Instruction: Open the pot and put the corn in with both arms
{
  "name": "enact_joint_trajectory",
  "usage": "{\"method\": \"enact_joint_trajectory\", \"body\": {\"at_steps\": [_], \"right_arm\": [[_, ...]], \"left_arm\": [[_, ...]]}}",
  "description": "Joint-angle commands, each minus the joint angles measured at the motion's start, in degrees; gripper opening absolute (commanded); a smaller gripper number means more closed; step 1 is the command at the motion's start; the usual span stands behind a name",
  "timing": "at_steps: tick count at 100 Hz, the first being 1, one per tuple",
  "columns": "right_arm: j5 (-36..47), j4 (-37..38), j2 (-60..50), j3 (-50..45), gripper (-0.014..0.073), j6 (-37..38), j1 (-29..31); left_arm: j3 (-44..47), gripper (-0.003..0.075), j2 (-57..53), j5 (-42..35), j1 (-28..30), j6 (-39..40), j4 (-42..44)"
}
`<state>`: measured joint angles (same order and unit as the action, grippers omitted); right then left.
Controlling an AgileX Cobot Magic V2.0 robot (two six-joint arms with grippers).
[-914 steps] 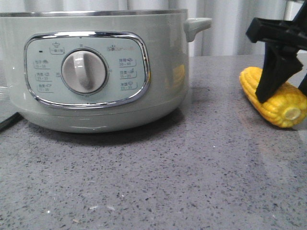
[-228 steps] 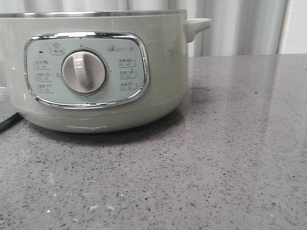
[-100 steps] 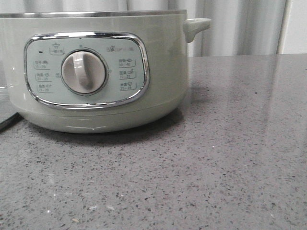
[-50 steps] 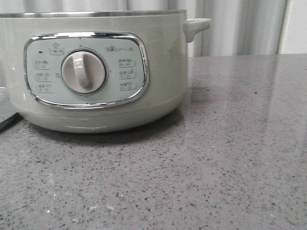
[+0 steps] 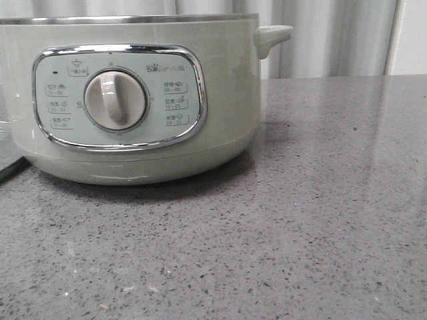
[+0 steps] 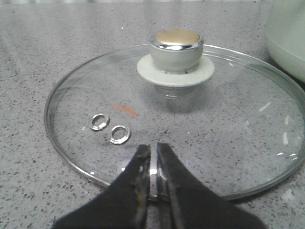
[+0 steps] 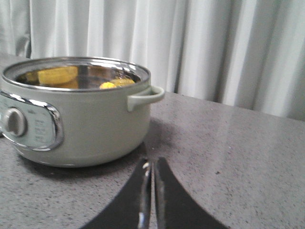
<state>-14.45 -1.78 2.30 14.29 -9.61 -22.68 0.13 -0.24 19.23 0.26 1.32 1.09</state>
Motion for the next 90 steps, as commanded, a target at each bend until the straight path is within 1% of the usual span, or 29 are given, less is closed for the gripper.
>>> {"method": "enact_joint_trajectory", "body": {"at_steps": [1,14,34,47,50,51,77,90], "right_arm": [[7.19,0.57,0.74,-0.33,-0.0057,-0.53,2.18],[13.69,0.46,0.74,-4.43,-0.0057,-0.53,7.39],[24.37,-5.49,0.74,-11.79,-0.0057,-0.53,15.84],[26.75,-6.64,0.74,-16.08,-0.0057,-0.53,18.99],[25.46,-6.76,0.74,-16.2,-0.0057,-0.53,19.6],[23.3,-6.76,0.74,-16.02,-0.0057,-0.53,19.86],[14.45,-6.76,0.74,-16.06,-0.0057,-0.53,24.62],[5.8,-6.76,-2.18,-16.06,-0.0057,-0.53,26.21]], "left_arm": [[0.41,-0.002,-1.98,-1.81,0.09,-0.11,0.0],[0.41,-0.002,-1.98,-1.81,0.09,-0.11,0.0],[0.41,-0.002,-1.98,-1.81,0.09,-0.11,0.0],[0.41,-0.002,-1.98,-1.81,0.09,-0.11,0.0],[0.41,-0.002,-1.98,-1.81,0.09,-0.11,0.0],[0.41,-0.002,-1.98,-1.81,0.09,-0.11,0.0],[0.41,-0.002,-1.98,-1.81,0.09,-0.11,0.0],[0.41,-0.002,-1.98,-1.81,0.09,-0.11,0.0]]}}
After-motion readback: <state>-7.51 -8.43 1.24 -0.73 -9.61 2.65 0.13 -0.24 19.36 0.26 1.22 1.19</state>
